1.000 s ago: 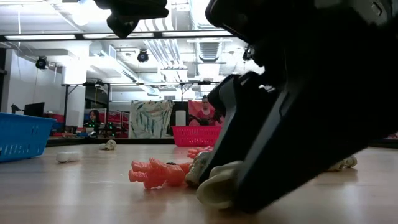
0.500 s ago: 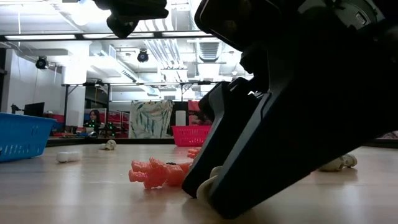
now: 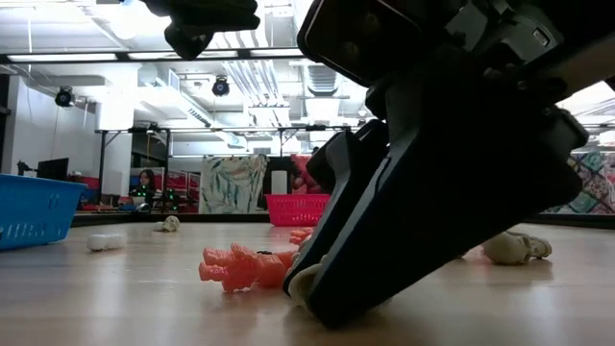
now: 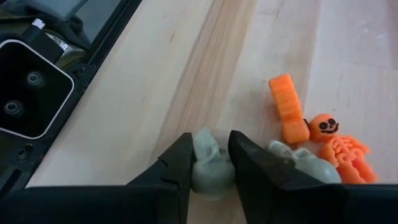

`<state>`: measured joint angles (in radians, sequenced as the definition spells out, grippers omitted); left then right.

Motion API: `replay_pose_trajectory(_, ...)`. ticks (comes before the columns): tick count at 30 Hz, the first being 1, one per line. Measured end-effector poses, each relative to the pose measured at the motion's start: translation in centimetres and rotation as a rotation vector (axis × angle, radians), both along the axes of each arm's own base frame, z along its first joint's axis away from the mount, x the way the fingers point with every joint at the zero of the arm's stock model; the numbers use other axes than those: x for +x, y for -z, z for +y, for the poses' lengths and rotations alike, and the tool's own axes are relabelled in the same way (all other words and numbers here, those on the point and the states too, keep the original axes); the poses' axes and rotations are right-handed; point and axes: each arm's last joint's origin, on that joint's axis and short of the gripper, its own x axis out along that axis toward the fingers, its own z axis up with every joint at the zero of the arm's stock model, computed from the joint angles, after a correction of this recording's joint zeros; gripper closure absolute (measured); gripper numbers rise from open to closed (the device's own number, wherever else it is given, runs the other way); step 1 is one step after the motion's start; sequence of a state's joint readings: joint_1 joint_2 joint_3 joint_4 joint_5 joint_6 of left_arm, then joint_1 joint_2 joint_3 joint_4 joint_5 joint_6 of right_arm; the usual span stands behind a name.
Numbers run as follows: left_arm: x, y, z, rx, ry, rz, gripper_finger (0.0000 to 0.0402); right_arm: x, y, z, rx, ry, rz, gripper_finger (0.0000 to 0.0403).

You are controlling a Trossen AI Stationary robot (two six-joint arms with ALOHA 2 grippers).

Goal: Sort Halloween decoration
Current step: Put the gray skull toy into the black bin

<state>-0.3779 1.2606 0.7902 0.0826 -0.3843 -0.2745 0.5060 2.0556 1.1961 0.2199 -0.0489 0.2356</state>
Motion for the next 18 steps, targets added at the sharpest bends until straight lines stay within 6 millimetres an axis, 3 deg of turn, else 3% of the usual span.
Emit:
replay_pose_trajectory(10, 0.0, 0.0, 0.0, 0.0, 0.0, 0.0, 0.0325, -0.5, -1.6, -0.4, -0.017, -0.006, 0.049, 0.0314)
replay_pose_trajectory(18, 0.0, 0.0, 0.0, -0.001, 0.001, -0.003, 0.0325, -2.0, -5.9, -1.5, -0.072, 0.041, 0.208, 0.0314)
